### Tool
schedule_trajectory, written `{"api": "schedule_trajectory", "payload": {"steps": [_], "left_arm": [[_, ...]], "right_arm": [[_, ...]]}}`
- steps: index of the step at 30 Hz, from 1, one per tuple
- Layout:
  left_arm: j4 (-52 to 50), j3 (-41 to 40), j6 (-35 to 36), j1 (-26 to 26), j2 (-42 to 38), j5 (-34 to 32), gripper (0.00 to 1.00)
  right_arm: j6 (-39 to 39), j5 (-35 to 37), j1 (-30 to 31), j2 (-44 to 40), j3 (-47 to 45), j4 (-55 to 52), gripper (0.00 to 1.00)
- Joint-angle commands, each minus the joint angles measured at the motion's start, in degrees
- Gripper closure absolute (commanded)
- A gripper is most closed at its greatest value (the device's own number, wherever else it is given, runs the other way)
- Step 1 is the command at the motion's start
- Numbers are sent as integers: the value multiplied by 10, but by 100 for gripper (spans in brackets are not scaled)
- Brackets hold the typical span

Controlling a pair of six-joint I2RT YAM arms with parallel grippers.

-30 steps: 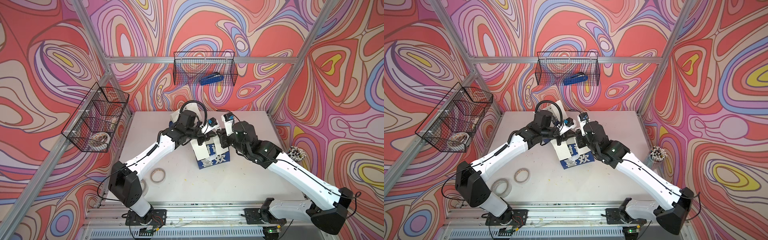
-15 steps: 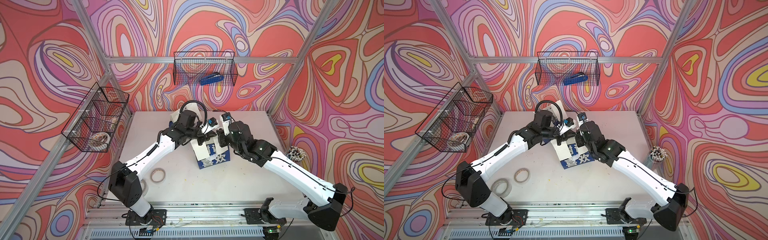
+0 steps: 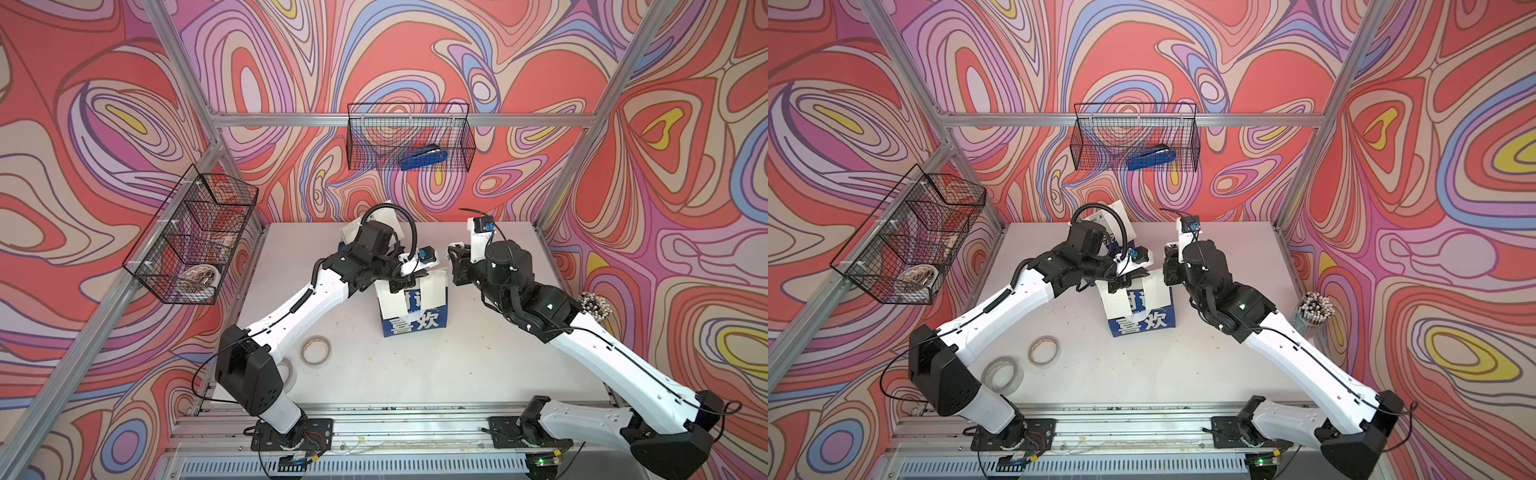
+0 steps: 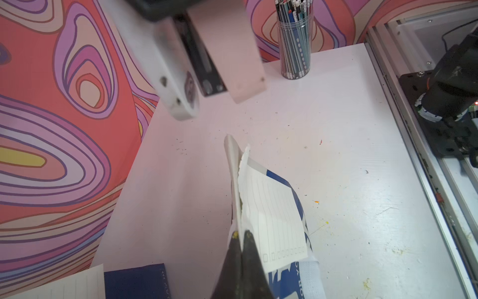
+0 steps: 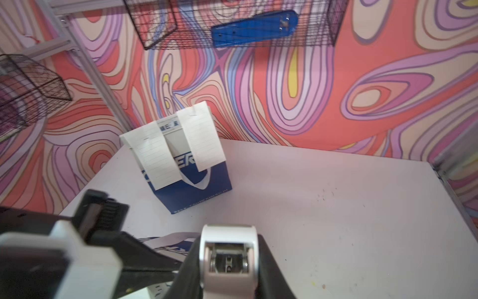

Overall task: Staple the receipts to the bags
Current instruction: Place the stapler at the center of the board.

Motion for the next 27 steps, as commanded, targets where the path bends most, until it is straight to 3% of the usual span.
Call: {"api": "schedule_trajectory", "payload": {"steps": [1,5,12,18,25,27], "left_arm": [[-68,43,85,2,8,-3,100],[-101,84,116,2,41,-10,100],[-90,112,113,3,76,-9,97],[-51,92,78,3,50,-31,53],[-12,31,46,3,-47,-81,26],[20,3,12,4,-85,-104,13]], "right_arm": [[84,-21,-91,2,27,-105,95],[127,-94,-193,14,17,-180,94],[137,-121,-231,50,-35,-221,94],[131,-119,-245,88,-50,-233,95],[113,-139,-246,142,-62,-214,92],[97,-150,-246,164,-64,-219,93]]}}
